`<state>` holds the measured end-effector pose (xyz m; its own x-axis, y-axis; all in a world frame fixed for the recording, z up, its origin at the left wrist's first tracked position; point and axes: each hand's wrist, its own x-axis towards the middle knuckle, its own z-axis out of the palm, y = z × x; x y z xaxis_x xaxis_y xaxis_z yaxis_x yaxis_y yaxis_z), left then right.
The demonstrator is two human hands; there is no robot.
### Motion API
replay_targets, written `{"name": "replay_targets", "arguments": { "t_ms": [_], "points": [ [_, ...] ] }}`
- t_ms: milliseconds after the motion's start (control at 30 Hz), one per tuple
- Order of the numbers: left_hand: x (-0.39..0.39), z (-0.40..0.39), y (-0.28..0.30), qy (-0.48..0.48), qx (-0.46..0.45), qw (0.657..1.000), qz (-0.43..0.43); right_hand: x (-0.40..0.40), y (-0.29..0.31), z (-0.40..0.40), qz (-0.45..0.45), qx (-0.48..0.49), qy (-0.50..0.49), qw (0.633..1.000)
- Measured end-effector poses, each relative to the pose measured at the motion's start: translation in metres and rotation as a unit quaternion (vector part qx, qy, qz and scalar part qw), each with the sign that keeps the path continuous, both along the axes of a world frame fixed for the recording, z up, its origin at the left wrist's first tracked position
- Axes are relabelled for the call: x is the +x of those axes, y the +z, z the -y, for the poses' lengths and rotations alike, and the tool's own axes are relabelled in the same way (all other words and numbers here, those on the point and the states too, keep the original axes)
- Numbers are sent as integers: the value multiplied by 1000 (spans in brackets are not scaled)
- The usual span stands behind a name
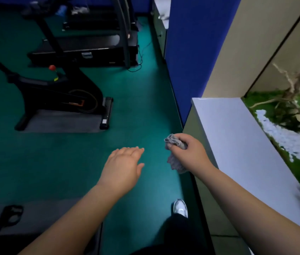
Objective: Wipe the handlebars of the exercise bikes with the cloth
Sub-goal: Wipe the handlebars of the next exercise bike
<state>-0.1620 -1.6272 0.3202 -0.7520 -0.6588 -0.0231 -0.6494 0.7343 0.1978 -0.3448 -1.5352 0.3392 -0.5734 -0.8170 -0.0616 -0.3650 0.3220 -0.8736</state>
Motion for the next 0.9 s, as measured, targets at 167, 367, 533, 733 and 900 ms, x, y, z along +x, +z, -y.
{"name": "replay_targets", "arguments": {
  "t_ms": [167,367,533,733,900],
  "points": [
    [-46,58,-5,62,-8,998,-12,-61,-10,83,-4,-1,77,997],
    [-111,122,0,138,-15,990,-24,-130,-4,178,-30,1,166,986],
    [-125,166,1,213,-9,977,-18,-155,-11,253,-15,5,221,975],
    [-99,222,-4,305,-14,952,4,-131,-13,353,-2,5,286,958],
    [-67,298,-7,351,-28,936,14,-93,-14,445,-20,3,348,937]
  ]
}}
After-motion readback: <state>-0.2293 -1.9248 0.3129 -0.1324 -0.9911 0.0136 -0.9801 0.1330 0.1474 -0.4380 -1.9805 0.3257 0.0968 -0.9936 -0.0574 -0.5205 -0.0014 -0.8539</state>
